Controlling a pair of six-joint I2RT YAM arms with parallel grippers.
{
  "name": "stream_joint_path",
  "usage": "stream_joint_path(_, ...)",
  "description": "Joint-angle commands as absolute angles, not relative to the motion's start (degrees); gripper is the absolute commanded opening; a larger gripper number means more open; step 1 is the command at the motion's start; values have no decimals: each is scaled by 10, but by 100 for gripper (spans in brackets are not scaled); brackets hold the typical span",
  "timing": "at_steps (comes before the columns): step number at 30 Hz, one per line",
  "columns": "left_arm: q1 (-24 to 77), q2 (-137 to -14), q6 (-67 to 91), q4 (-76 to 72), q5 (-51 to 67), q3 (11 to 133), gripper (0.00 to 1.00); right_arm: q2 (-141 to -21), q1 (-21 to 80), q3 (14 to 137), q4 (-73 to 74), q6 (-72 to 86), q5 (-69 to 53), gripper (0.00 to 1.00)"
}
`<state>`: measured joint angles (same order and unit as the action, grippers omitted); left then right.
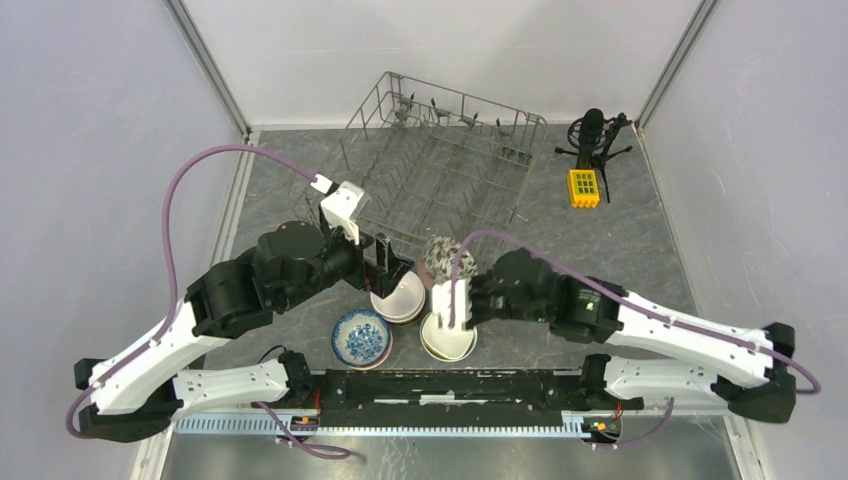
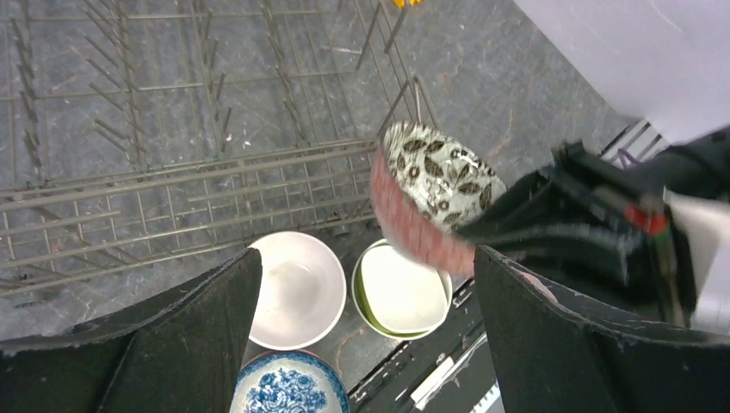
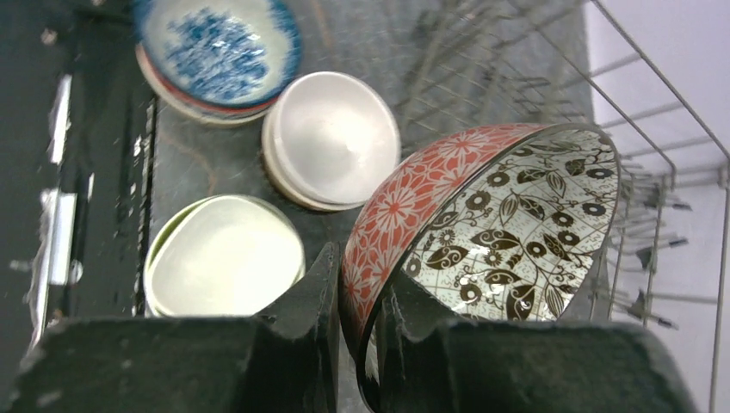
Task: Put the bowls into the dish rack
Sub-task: Adjust the bowl.
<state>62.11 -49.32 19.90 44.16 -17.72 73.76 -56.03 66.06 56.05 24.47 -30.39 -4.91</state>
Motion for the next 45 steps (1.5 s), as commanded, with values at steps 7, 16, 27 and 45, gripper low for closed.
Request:
stream_joint_path(7,618,-507,252,496,-120,733,98,-670,833,646,339,-457,190,0)
stream_joint_path(16,619,-508,262,517,-100,662,96,-716,906,664,388,-532,242,0)
stream_joint_path(27,619,-544,254,515,-87,620,82,-727,940,668,400,-559,257,0)
stream_joint_path(45,618,-567,254,473,-63,609,2,-708,941,642,375,-540,273,8)
